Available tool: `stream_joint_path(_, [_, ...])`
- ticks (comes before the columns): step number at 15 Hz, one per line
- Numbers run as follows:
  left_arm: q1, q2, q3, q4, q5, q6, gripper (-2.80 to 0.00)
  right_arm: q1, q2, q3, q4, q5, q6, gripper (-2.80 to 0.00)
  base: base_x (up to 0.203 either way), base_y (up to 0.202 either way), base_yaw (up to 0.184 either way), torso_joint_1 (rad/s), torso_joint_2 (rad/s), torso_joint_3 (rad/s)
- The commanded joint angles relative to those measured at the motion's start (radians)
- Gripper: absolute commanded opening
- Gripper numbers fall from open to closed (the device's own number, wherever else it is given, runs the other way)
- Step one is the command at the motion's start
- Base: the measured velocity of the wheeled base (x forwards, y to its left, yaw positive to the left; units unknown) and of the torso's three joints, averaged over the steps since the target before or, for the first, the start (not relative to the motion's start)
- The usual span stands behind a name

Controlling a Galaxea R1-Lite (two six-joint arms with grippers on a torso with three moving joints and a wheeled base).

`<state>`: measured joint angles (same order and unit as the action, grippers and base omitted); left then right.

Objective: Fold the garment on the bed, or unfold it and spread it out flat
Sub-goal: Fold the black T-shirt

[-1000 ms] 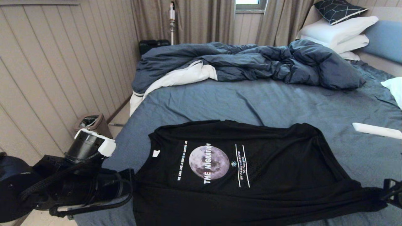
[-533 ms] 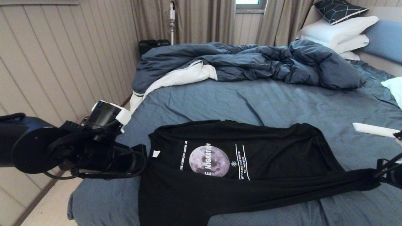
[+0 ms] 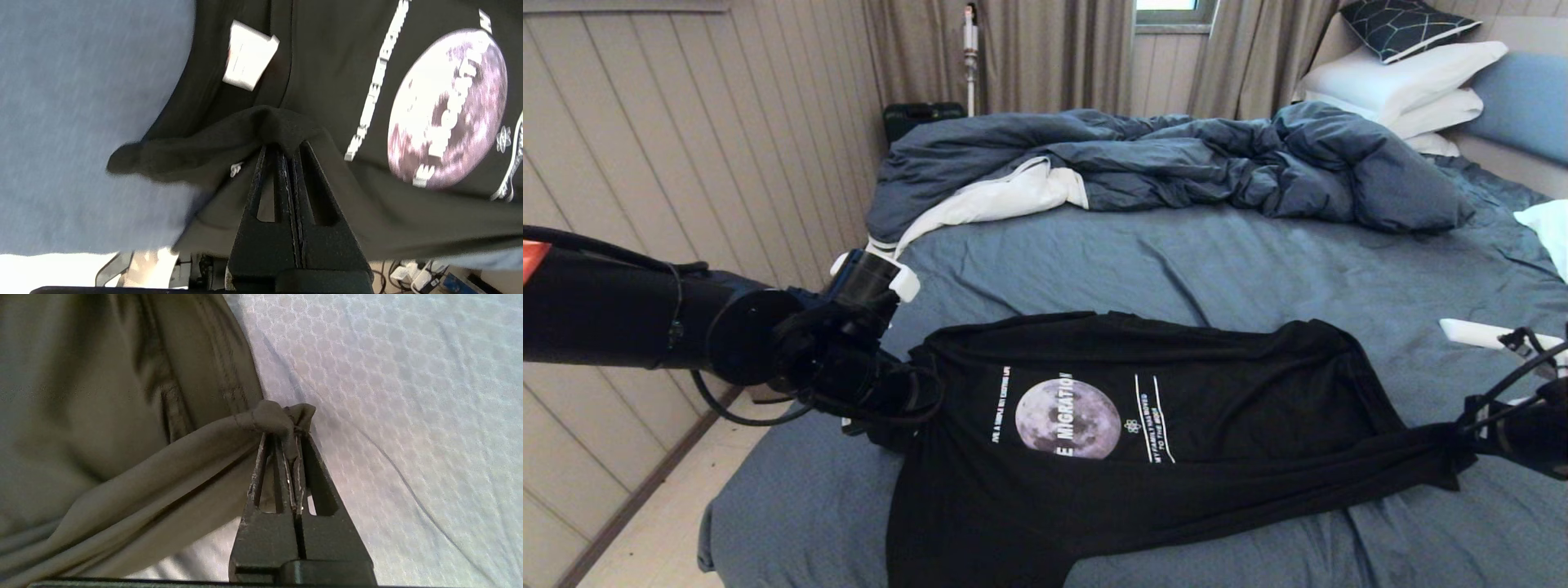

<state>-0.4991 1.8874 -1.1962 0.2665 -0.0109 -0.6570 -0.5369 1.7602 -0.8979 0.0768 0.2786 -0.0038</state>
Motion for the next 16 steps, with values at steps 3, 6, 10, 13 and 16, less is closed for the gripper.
stream_joint_path(3, [0.004, 0.067, -0.067, 0.015, 0.0, -0.004, -2.8, 0.024, 0.044, -0.025, 0.0, -0.001, 0.008, -2.8, 0.0, 0.0, 0.0, 0.0, 0.0, 0.0])
stream_joint_path(6, [0.017, 0.07, -0.079, 0.017, 0.0, 0.005, -2.8, 0.049, 0.049, -0.052, 0.001, -0.003, 0.012, -2.8, 0.0, 0.0, 0.0, 0.0, 0.0, 0.0])
stream_joint_path(10, [0.03, 0.075, -0.071, 0.036, 0.002, 0.01, 0.0, 0.058, 0.061, -0.052, 0.0, -0.004, 0.021, -0.59, 0.0, 0.0, 0.0, 0.0, 0.0, 0.0])
stream_joint_path(13, [0.03, 0.052, -0.053, 0.041, 0.001, 0.012, 0.0, 0.056, 0.05, -0.041, 0.001, -0.003, 0.019, 0.0, 0.0, 0.0, 0.0, 0.0, 0.0, 0.0])
stream_joint_path(16, [0.029, -0.011, 0.004, 0.045, 0.0, 0.009, 0.0, 0.054, 0.013, -0.024, 0.001, -0.003, 0.019, 0.0, 0.0, 0.0, 0.0, 0.0, 0.0, 0.0])
